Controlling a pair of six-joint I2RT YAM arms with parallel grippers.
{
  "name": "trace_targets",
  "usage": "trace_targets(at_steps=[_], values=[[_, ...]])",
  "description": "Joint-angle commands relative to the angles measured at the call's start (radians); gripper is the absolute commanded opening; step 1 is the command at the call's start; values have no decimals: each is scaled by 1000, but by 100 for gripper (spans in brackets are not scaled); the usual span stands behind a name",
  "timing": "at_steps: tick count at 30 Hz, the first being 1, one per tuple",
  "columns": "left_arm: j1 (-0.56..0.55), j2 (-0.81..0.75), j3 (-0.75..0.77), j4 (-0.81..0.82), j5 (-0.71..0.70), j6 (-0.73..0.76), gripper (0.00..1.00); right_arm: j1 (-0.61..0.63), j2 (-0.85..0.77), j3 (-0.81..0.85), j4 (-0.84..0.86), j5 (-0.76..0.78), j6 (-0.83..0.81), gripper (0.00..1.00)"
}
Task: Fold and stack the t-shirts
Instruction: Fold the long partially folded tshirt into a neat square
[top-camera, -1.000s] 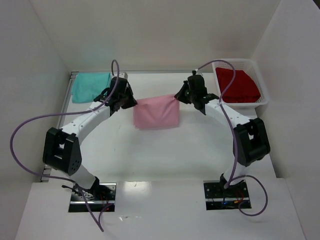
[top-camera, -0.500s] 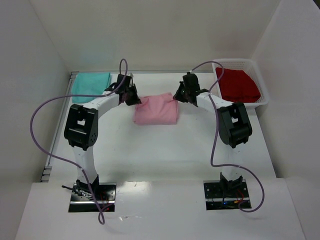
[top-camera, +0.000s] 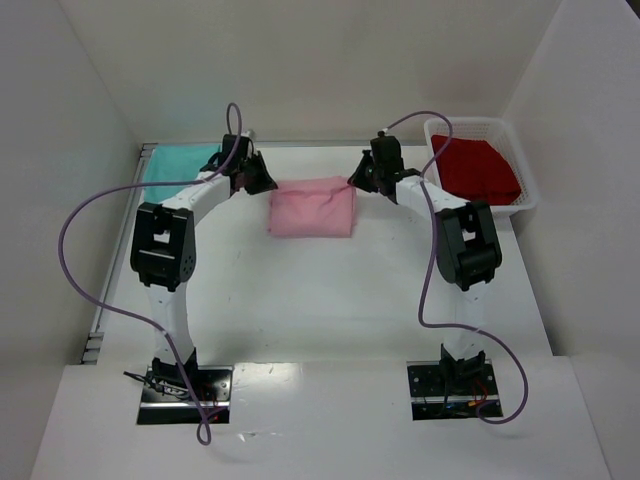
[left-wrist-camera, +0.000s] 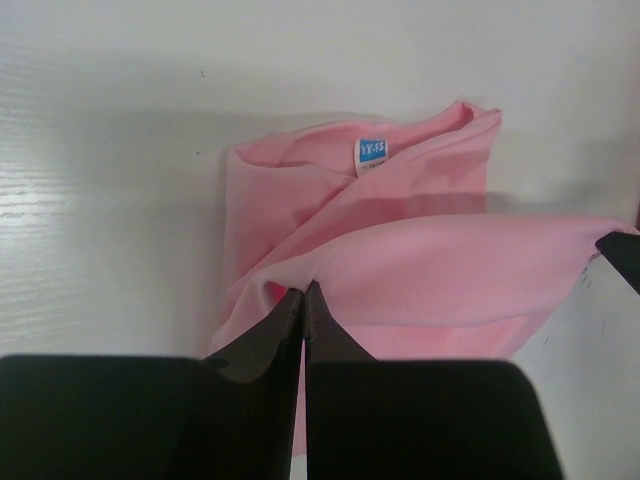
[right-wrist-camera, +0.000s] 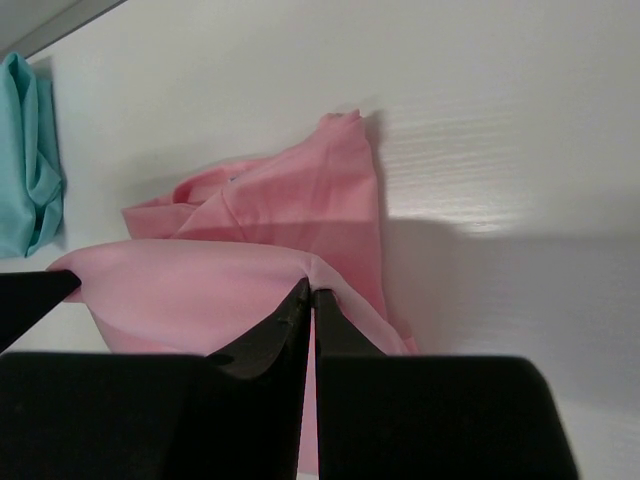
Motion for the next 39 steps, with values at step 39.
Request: trace_targets(at_steps=[39], values=[[106,140,280,24,115,23,6,-46,155,286,-5,-24,-69,7]])
